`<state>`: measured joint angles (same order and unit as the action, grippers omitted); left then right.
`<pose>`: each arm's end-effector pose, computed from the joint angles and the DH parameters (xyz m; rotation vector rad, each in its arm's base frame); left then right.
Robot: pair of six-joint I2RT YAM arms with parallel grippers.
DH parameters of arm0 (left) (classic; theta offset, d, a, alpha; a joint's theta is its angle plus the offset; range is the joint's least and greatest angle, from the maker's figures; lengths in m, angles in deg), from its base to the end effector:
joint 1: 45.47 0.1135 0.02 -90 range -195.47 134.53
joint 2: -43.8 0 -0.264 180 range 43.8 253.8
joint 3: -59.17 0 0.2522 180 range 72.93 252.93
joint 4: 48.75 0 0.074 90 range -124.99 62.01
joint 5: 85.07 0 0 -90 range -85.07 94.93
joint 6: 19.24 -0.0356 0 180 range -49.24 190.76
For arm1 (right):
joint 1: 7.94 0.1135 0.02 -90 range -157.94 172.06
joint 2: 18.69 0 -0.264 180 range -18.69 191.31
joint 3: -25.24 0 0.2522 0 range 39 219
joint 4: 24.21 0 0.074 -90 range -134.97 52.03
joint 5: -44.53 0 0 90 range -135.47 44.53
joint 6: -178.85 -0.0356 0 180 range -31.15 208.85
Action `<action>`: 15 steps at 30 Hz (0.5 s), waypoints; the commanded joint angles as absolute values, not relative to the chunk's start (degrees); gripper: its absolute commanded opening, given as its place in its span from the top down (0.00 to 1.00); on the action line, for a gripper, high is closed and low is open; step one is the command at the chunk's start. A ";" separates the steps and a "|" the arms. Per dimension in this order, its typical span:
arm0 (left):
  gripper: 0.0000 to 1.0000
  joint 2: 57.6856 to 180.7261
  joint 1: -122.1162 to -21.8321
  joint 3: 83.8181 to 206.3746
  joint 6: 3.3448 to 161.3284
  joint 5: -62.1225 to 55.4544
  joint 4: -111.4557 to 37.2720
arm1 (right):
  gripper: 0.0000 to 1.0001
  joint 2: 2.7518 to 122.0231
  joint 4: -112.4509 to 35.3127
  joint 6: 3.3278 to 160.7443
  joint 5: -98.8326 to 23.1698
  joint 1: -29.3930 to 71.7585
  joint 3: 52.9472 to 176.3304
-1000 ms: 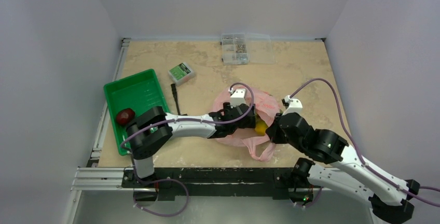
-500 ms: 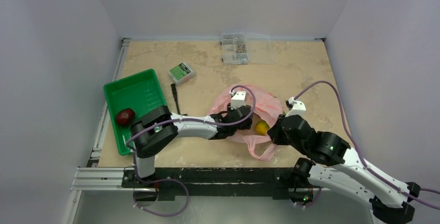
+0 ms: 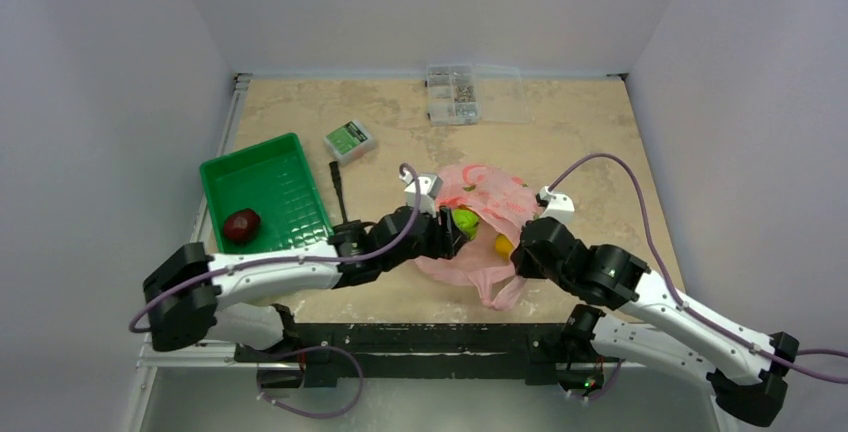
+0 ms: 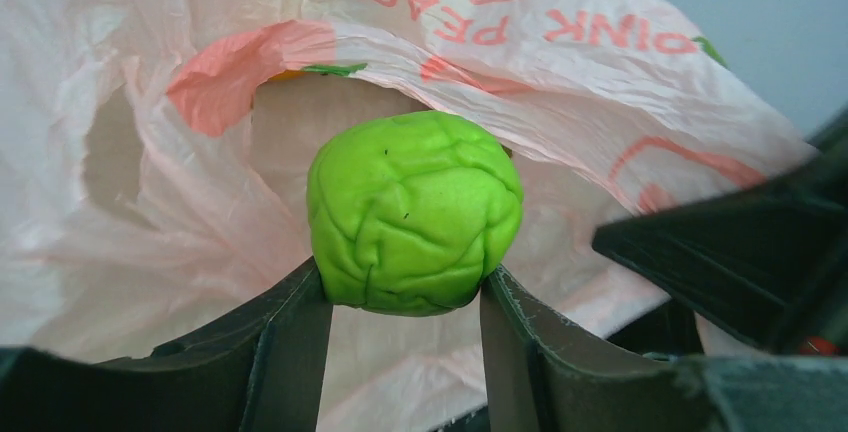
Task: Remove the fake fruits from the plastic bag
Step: Take out the fake fruit from the plastic bag, then place the fake fruit in the bin.
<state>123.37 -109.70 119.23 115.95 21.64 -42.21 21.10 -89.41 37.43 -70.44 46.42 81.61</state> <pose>0.1427 -0.2721 0.2414 0.1589 2.1229 -0.9003 0.0874 0.0962 0.2747 0.1358 2.3483 0.3928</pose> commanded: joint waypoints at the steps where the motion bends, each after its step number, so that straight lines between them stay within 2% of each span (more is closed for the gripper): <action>1: 1.00 109.56 -109.43 115.15 114.98 18.75 -35.77 | 1.00 23.20 -90.11 36.77 -71.75 46.81 83.03; 7: 1.00 93.24 -108.59 119.42 112.48 27.04 -3.87 | 1.00 21.43 -89.10 36.17 -72.80 46.81 82.17; 12: 1.00 84.55 -107.00 120.89 129.12 47.05 27.22 | 1.00 22.19 -89.13 36.25 -72.64 46.81 82.40; 15: 1.00 82.41 -104.35 118.76 134.95 51.38 36.76 | 1.00 22.81 -89.19 36.34 -72.31 46.81 82.30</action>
